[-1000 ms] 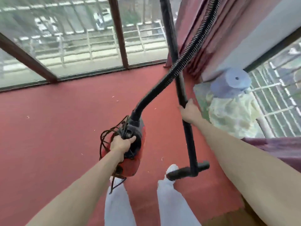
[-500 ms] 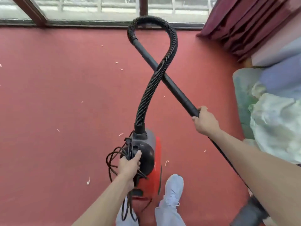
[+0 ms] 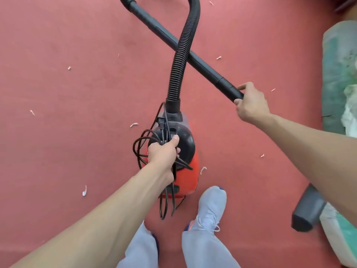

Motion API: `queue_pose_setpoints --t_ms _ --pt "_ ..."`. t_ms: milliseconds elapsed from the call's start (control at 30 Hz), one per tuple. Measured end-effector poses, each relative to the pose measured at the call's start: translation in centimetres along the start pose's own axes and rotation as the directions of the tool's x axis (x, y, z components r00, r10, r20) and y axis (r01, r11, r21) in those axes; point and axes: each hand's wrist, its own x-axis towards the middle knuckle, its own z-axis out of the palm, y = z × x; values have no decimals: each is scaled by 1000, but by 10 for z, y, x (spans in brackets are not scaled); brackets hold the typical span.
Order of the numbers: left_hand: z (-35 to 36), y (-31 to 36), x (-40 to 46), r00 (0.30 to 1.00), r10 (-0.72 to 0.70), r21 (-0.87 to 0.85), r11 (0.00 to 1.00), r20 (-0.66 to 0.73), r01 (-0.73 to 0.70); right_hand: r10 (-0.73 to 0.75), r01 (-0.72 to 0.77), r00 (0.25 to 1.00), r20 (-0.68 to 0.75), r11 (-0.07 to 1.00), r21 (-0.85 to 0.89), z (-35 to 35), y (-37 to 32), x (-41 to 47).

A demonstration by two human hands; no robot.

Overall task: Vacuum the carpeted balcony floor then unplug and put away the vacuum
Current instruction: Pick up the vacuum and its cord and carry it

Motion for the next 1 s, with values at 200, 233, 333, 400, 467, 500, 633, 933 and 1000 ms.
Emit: queue_pose_setpoints --t_ms 200,233,333,400,467,500,633,933,1000 --pt "7 28 -2 1000 -24 -79 997 14 25 62 -61 990 -125 998 13 -13 4 7" --pt "13 37 -4 999 -31 -90 995 26 33 76 -74 988 -132 997 15 -16 3 8" --pt "29 63 -5 997 -35 -94 995 67 41 70 -68 990 -121 997 23 -21 -4 1" --pt "37 75 0 996 -21 -74 997 85 27 53 -51 997 -63 998 37 -21 -11 -5" --pt "43 79 3 995 -4 -49 999 98 8 21 -26 998 58 995 97 -17 -23 -14" --pt "47 78 5 994 4 -42 999 113 1 2 -20 992 123 989 146 -12 -29 -19" --pt "67 78 9 994 71 44 996 82 -75 -73 -27 965 252 928 371 14 -45 -35" --pt "47 99 14 975 224 252 943 7 -218 7 -135 961 276 883 450 33 -49 -53" --pt "38 97 2 968 250 238 941 -13 -240 98 -169 979 180 883 439 27 -50 -69"
